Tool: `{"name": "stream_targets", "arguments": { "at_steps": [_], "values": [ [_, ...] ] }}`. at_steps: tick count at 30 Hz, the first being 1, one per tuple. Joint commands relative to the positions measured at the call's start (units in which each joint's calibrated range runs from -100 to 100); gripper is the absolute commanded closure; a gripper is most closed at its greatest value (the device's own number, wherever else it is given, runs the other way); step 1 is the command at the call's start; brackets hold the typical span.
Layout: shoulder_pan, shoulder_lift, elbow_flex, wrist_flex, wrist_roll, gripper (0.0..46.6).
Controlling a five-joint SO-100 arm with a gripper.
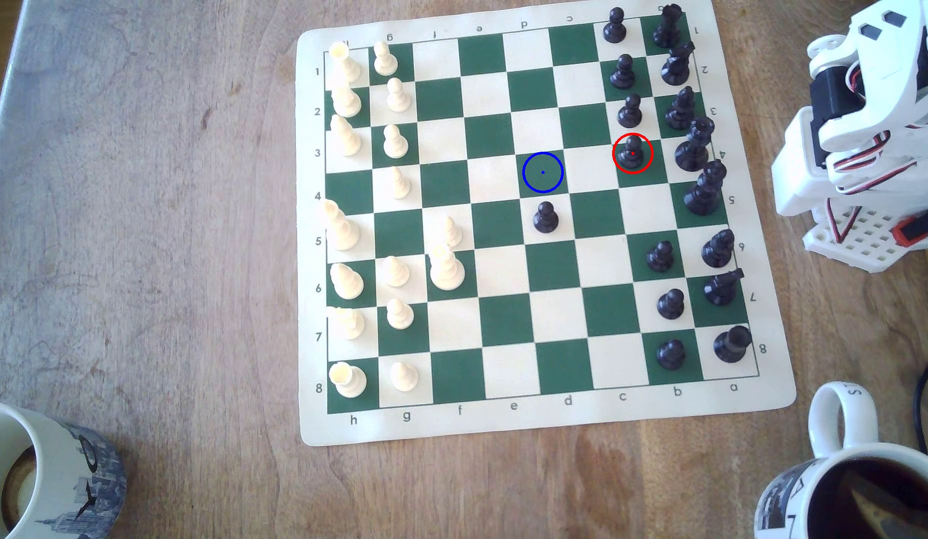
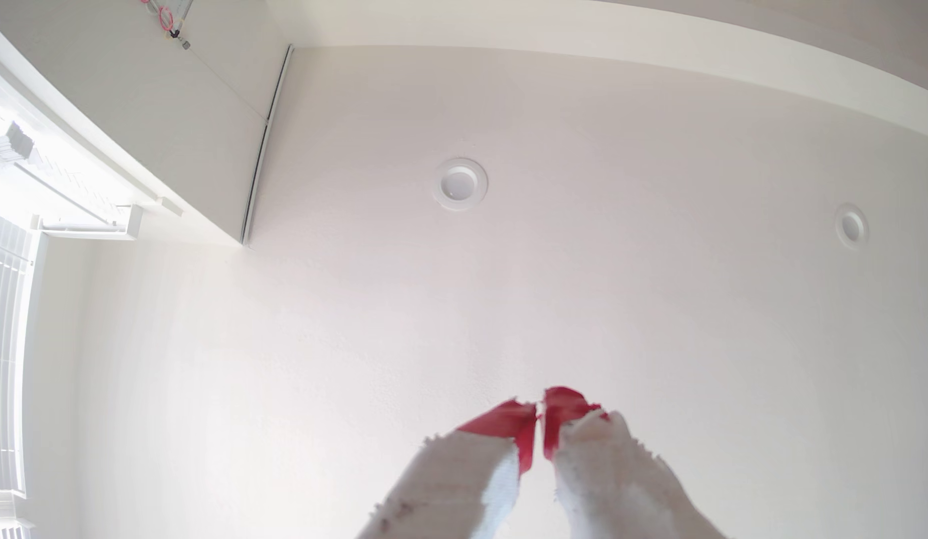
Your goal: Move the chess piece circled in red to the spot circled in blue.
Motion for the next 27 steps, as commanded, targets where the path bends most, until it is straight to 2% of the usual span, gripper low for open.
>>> {"name": "stream_targets", "arguments": {
  "at_steps": [1,5,10,12,20,21,25,27],
  "values": [
    [0.67,-0.11,1.26,-0.38,0.15,46.4],
    [2.78,-0.11,0.45,7.40,0.15,46.4],
    [7.87,-0.11,-2.09,32.38,0.05,46.4],
    [10.29,-0.11,-7.35,49.91,0.00,46.4],
    [17.88,-0.11,-23.21,98.47,-0.29,46.4],
    [21.40,-0.11,-27.47,111.99,-0.29,46.4],
    [27.34,0.57,-35.18,130.25,-0.29,46.4],
    [28.20,2.69,-40.17,138.20,-0.29,46.4]
  ]
}}
